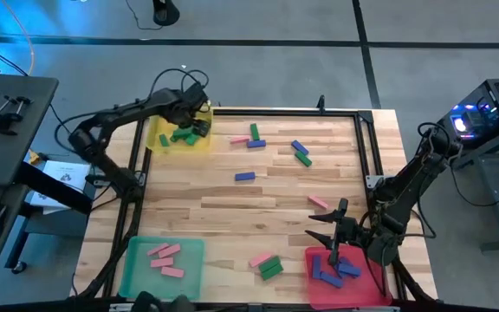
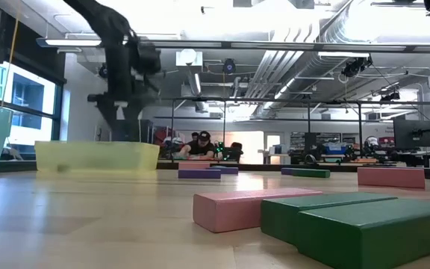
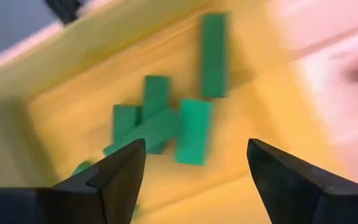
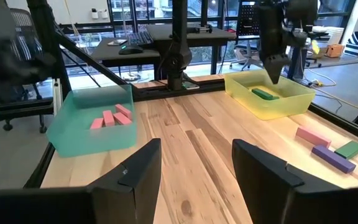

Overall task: Sort blocks
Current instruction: Put the violet block into the pink bin

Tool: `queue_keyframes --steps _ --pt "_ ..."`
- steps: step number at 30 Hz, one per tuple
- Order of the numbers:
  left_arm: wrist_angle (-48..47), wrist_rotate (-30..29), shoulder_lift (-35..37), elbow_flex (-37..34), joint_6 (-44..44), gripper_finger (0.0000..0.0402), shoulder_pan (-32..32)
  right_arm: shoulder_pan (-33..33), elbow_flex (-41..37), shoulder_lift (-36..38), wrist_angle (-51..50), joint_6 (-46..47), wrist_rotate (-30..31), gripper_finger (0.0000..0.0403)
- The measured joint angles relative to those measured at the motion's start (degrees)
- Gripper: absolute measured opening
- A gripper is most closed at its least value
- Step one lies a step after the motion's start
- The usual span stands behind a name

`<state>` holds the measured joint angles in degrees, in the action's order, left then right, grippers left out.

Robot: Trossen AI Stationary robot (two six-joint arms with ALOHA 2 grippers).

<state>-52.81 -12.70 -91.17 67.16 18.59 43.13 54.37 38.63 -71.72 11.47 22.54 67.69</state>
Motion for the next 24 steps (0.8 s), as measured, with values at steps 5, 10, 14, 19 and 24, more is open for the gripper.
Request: queue_keyframes --steps 5,10,14,19,24 --pt "3.32 -2.53 6.34 -0.51 0.78 0.0258 -10.04 -0.02 0.00 0.00 -1.91 2.20 0.01 0.0181" --pt "19.55 -5.23 9.71 -5.74 1.25 0.0253 -25.20 -0.74 -0.02 -0.93 -3.55 5.10 -0.02 0.0181" --pt "38.17 -5.58 8.77 -11.32 -1.46 0.0252 -37.01 -2.20 -0.02 -2.95 -3.46 6.36 -0.22 0.0181" --pt "59.78 -8.94 4.45 -17.69 -1.03 0.0252 -48.25 -4.26 -0.02 -5.14 -3.09 8.80 -0.50 0.0181" --pt "72.02 -17.03 -2.31 -19.85 2.08 0.0252 -56.14 -6.10 -0.02 -7.43 -2.32 11.53 -4.14 0.0181"
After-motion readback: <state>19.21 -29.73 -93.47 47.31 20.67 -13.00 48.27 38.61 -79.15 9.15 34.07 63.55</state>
